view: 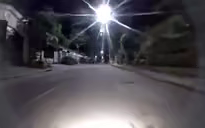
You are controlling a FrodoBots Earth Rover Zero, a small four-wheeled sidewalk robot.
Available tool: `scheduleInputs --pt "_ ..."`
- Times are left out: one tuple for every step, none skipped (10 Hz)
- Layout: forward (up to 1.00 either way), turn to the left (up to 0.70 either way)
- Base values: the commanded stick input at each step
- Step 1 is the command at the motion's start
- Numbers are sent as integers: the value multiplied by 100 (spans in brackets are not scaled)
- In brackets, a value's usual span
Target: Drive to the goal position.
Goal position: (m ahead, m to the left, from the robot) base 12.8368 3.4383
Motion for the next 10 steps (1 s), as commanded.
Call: scheduleInputs --pt "100 5" --pt "100 5" --pt "100 5" --pt "100 5" --pt "100 5" --pt "100 5" --pt "100 5" --pt "100 5" --pt "100 5" --pt "100 5"
